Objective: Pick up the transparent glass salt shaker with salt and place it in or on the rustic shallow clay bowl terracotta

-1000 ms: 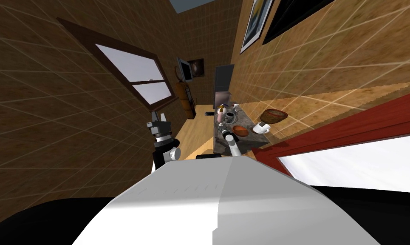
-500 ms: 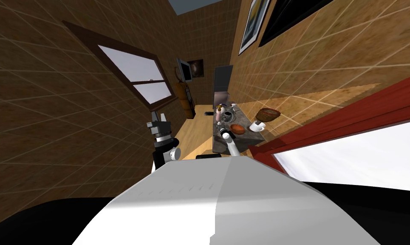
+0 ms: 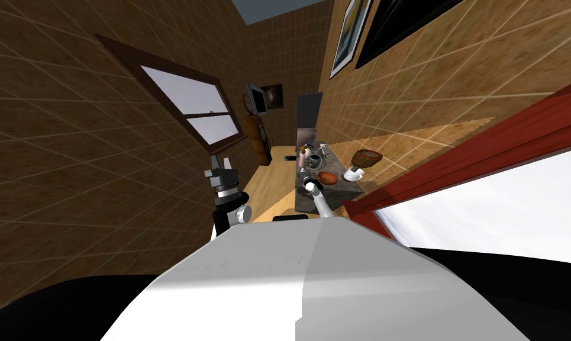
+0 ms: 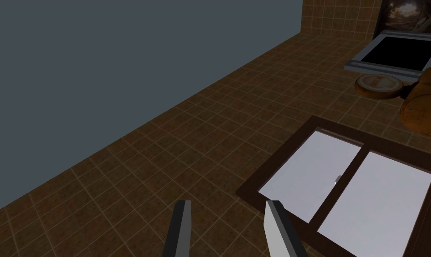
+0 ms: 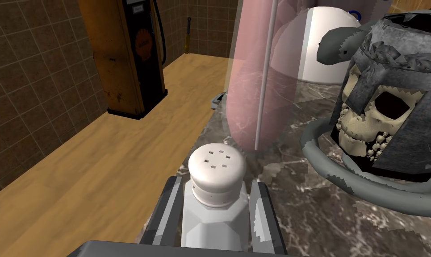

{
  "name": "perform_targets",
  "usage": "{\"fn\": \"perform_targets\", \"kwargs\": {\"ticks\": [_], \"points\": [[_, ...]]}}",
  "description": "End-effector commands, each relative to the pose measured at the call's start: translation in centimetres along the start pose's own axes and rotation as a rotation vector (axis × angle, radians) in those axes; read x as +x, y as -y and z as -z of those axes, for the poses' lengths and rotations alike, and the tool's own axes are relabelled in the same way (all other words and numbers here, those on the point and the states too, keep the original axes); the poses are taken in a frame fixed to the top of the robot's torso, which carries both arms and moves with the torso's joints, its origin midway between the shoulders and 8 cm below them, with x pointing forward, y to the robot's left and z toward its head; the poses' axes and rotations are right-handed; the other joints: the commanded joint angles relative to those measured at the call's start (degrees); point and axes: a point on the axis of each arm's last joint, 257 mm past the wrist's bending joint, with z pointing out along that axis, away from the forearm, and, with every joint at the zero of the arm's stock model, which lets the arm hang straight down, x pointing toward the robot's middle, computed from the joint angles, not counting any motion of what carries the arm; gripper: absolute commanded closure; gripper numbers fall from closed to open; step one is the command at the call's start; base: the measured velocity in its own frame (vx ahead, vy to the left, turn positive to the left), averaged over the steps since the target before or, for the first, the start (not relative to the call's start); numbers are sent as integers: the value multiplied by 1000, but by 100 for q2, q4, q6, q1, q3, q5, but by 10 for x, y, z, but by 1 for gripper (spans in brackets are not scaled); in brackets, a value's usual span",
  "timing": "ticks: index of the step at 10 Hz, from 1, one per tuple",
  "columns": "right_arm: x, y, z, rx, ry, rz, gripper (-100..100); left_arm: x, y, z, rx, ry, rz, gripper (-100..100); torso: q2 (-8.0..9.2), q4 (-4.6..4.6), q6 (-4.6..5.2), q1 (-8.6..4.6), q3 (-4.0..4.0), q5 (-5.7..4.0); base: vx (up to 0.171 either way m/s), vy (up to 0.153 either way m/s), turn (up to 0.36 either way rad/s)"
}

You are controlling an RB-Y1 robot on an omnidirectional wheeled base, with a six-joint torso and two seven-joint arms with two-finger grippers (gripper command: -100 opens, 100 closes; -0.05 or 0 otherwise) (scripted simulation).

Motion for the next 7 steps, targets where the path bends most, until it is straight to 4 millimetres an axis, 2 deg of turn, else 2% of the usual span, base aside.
{"fn": "perform_targets", "kwargs": {"ticks": [1, 2, 4, 5, 7], "points": [[-8, 4, -6, 2, 19, -7, 100, 0, 0, 0, 0, 0, 0, 0, 0, 0, 0, 0, 0, 0, -68, -32, -7], [7, 10, -16, 0, -10, 5, 100, 0, 0, 0, 0, 0, 0, 0, 1, -6, 3, -4, -2, -2, -87, -50, -27], [-8, 12, -17, 5, 24, -5, 100, 0, 0, 0, 0, 0, 0, 0, 4, -9, 6, -11, -2, -4, -49, -31, 1], [8, 20, -28, 7, -5, 4, 100, 0, 0, 0, 0, 0, 0, 0, -7, -19, 8, -7, -12, -5, -49, -26, -30], [-4, 21, -28, 9, 20, -1, 100, 0, 0, 0, 0, 0, 0, 0, -4, -20, 9, -9, -12, -5, -39, -21, -2]]}}
